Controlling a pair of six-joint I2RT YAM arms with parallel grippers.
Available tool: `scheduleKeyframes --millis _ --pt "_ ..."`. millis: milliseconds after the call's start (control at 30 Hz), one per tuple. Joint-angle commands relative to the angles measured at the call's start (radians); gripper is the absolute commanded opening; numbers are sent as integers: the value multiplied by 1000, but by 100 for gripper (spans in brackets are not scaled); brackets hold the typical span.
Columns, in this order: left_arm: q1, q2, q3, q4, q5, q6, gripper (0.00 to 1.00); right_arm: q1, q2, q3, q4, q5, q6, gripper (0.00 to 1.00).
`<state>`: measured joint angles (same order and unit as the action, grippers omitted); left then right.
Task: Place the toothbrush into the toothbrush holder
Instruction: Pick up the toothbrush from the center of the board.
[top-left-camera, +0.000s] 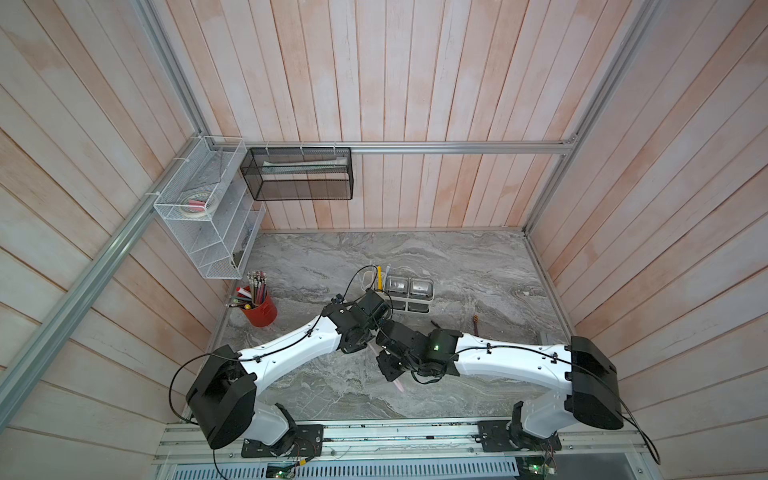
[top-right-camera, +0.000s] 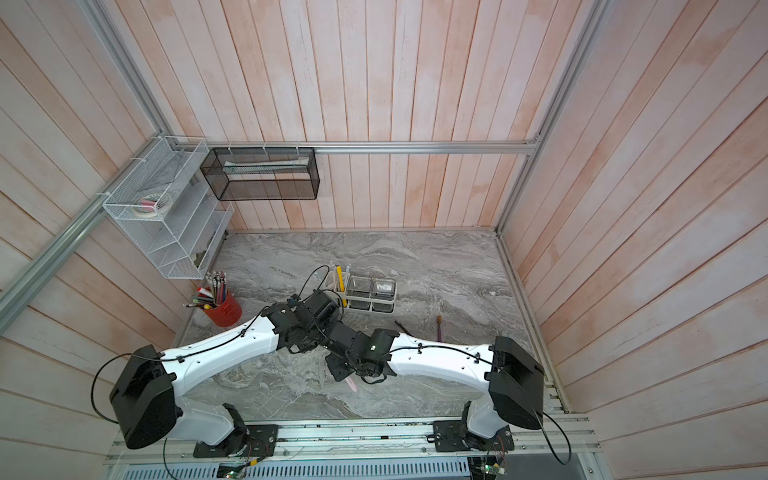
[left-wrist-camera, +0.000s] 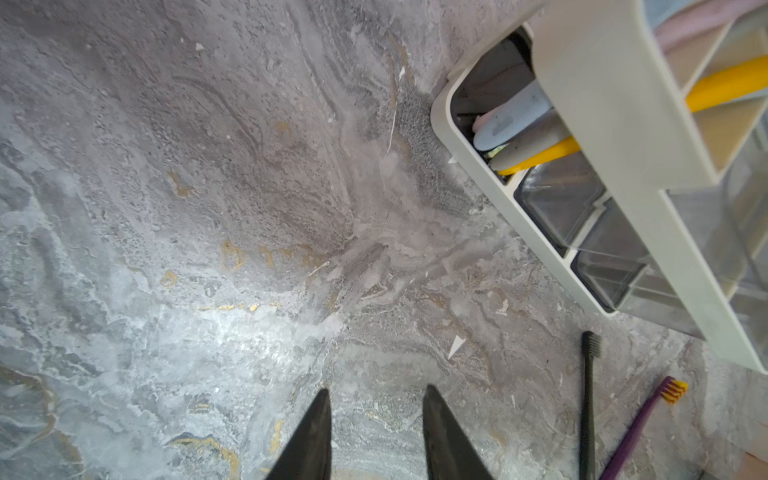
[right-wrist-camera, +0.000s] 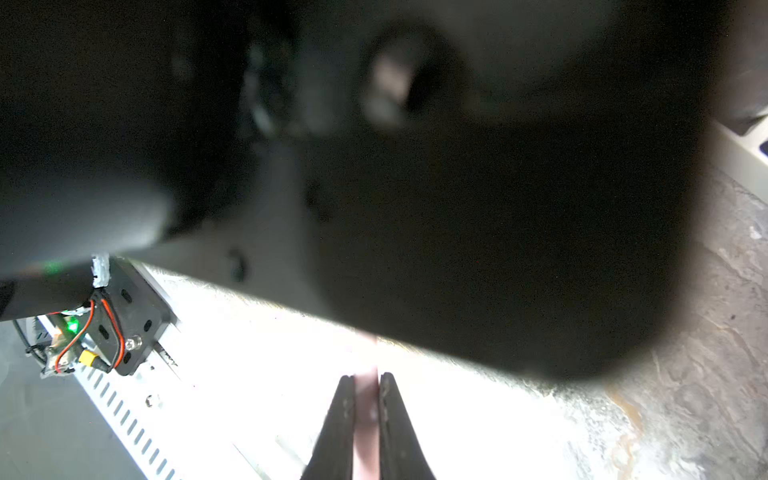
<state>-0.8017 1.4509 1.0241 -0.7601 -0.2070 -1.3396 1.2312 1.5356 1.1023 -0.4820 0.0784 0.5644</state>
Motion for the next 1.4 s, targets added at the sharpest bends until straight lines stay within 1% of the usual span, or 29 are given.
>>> scheduleKeyframes --millis 0,33,67,133,500,600,767,867,967,1067,1200,1267,1367 --pt "14 5 -18 69 62 -5 38 22 10 -6 15 -9 -12 0" --pt "18 3 -24 76 72 -4 37 22 9 -10 17 -6 -11 0" --pt "23 -1 -30 85 80 -3 34 22 7 -13 19 -5 -9 0" --pt "28 -4 -35 86 87 -6 33 22 7 -13 21 -8 -9 0" --pt "56 -22 -15 56 83 14 32 22 18 -15 7 1 -13 0" --pt "59 -24 -15 50 91 21 35 22 18 -10 -3 19 -14 0" --pt "62 -39 -24 43 94 25 35 22 23 -12 -16 38 -12 0" --pt "62 -50 -33 49 99 22 32 22 24 -10 -20 49 -9 0" --pt "64 -54 -36 50 109 22 32 22 27 -9 -21 52 -9 0" --pt "70 -59 -35 46 113 26 26 22 34 -8 -30 62 -6 0" --pt "74 -64 -29 37 119 32 26 22 31 -6 -38 82 -6 0" --pt "76 -72 -28 29 117 35 29 22 25 -6 -39 87 -4 0" --pt "79 -89 -43 37 121 35 29 22 25 -10 -36 87 -3 0"
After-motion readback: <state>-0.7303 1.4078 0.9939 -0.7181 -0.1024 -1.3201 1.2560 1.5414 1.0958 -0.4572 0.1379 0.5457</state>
